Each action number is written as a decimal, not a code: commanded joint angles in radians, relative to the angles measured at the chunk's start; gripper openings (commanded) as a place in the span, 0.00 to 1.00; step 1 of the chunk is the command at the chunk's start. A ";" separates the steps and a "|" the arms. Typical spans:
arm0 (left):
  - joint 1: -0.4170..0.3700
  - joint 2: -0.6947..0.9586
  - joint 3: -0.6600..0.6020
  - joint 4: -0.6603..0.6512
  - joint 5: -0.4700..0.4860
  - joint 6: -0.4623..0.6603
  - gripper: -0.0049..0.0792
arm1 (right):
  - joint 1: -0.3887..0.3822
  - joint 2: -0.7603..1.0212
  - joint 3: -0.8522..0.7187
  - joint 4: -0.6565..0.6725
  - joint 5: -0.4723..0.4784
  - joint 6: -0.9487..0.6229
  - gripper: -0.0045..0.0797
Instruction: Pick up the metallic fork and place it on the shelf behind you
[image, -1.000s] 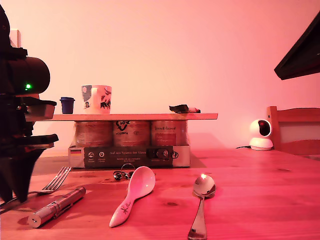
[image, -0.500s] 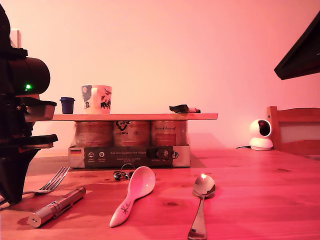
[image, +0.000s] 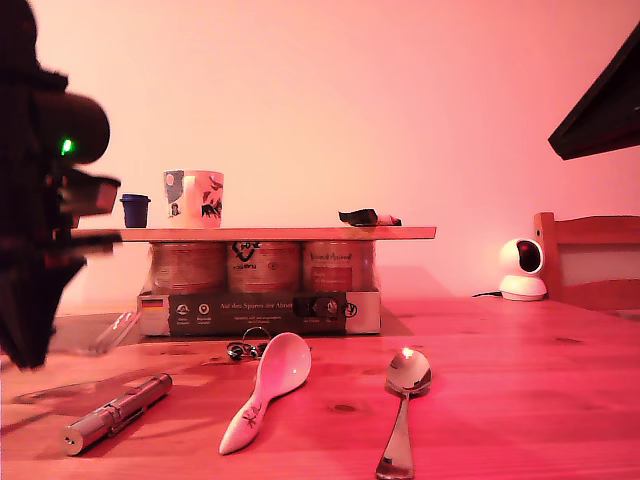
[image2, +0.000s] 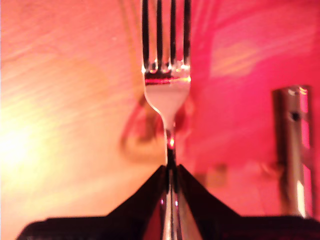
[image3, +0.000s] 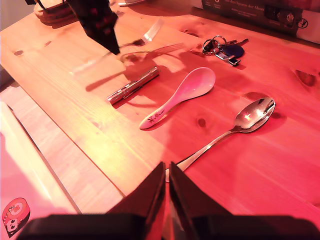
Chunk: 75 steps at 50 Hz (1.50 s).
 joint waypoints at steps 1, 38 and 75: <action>-0.014 0.021 0.029 -0.051 0.002 0.009 0.03 | 0.006 0.006 0.017 0.010 0.001 0.000 0.04; -0.106 0.010 0.534 -0.357 0.100 0.016 0.03 | 0.006 0.006 0.016 0.010 0.001 0.000 0.04; -0.119 0.281 0.928 -0.129 0.099 0.071 0.03 | 0.006 0.006 0.016 0.002 0.000 0.000 0.04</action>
